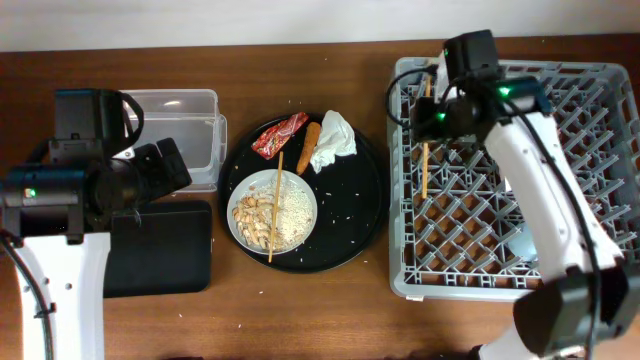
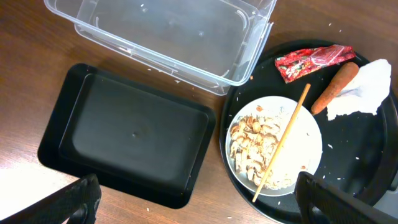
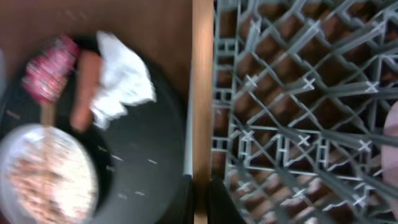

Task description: Sort waste into correct bins and load items into the dishwasher rack

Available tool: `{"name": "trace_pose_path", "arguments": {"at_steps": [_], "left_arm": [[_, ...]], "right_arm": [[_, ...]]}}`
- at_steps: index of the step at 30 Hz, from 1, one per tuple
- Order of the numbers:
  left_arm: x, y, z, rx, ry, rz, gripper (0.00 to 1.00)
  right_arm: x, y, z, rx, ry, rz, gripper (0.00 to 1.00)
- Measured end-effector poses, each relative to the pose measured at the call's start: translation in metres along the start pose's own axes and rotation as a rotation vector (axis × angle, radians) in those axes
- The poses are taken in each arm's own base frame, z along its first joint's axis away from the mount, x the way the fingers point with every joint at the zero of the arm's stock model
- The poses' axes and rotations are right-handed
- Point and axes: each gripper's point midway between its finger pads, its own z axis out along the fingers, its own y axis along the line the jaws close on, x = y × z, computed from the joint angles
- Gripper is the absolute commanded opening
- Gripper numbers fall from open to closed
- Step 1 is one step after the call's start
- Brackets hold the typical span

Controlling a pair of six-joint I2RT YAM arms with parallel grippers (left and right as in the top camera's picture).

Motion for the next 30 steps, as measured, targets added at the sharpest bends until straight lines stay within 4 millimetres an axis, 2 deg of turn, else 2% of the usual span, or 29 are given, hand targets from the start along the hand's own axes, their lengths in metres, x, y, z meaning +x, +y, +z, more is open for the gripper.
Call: {"name": "trace_pose_path", "arguments": {"at_steps": [1, 2, 3, 5, 6, 7, 9, 10, 14, 15, 17, 18, 19, 21, 22, 25, 26, 27, 28, 30], "left_arm": [[0.000, 0.000, 0.000, 0.000, 0.000, 0.000, 0.99], [0.000, 0.000, 0.000, 0.000, 0.000, 0.000, 0.99], [0.000, 0.000, 0.000, 0.000, 0.000, 0.000, 0.99], [0.000, 0.000, 0.000, 0.000, 0.000, 0.000, 0.99], [0.000, 0.000, 0.000, 0.000, 0.000, 0.000, 0.99], [0.000, 0.000, 0.000, 0.000, 0.000, 0.000, 0.99], [0.000, 0.000, 0.000, 0.000, 0.000, 0.000, 0.99], [0.000, 0.000, 0.000, 0.000, 0.000, 0.000, 0.99], [0.000, 0.000, 0.000, 0.000, 0.000, 0.000, 0.99], [0.000, 0.000, 0.000, 0.000, 0.001, 0.000, 0.99], [0.003, 0.001, 0.000, -0.004, 0.011, 0.001, 0.99], [0.003, 0.001, 0.000, -0.004, 0.011, 0.001, 0.99], [0.003, 0.001, 0.000, -0.004, 0.011, 0.001, 0.99], [0.004, 0.001, 0.000, -0.005, 0.015, 0.002, 0.99], [0.004, 0.002, 0.000, -0.006, 0.017, 0.002, 0.99], [0.006, 0.002, 0.000, -0.009, 0.025, 0.003, 0.99], [0.007, 0.002, 0.000, -0.010, 0.027, 0.003, 0.99], [0.007, 0.003, 0.000, -0.011, 0.029, 0.004, 0.99], [0.007, 0.003, 0.000, -0.011, 0.029, 0.004, 0.99], [0.007, 0.003, 0.000, -0.011, 0.029, 0.004, 0.99]], "right_arm": [[0.008, -0.003, 0.018, 0.012, 0.061, -0.031, 0.42], [0.014, -0.003, 0.033, 0.021, 0.105, -0.055, 0.55], [0.019, -0.001, 0.047, 0.026, 0.137, -0.074, 0.60], [0.026, 0.007, 0.064, 0.026, 0.173, -0.113, 0.62], [0.028, 0.013, 0.065, 0.020, 0.174, -0.123, 0.62], [0.027, 0.028, 0.063, -0.009, 0.160, -0.143, 0.62], [0.035, 0.067, 0.057, -0.083, 0.152, -0.164, 0.61], [0.044, 0.095, 0.055, -0.122, 0.156, -0.176, 0.61], [0.097, 0.201, 0.054, -0.225, 0.183, -0.231, 0.53], [0.111, 0.221, 0.065, -0.232, 0.195, -0.227, 0.49], [0.136, 0.242, 0.098, -0.213, 0.240, -0.210, 0.44], [0.143, 0.243, 0.109, -0.196, 0.264, -0.196, 0.40], [0.155, 0.242, 0.131, -0.165, 0.299, -0.173, 0.28], [0.165, 0.236, 0.155, -0.133, 0.340, -0.137, 0.13], [0.164, 0.238, 0.155, -0.147, 0.340, -0.133, 0.06], [0.163, 0.237, 0.158, -0.146, 0.338, -0.143, 0.04], [0.163, 0.236, 0.158, -0.144, 0.341, -0.145, 0.04], [0.163, 0.235, 0.158, -0.143, 0.341, -0.151, 0.31], [0.162, 0.235, 0.158, -0.146, 0.339, -0.157, 0.38], [0.156, 0.235, 0.157, -0.157, 0.324, -0.159, 0.45]]}}
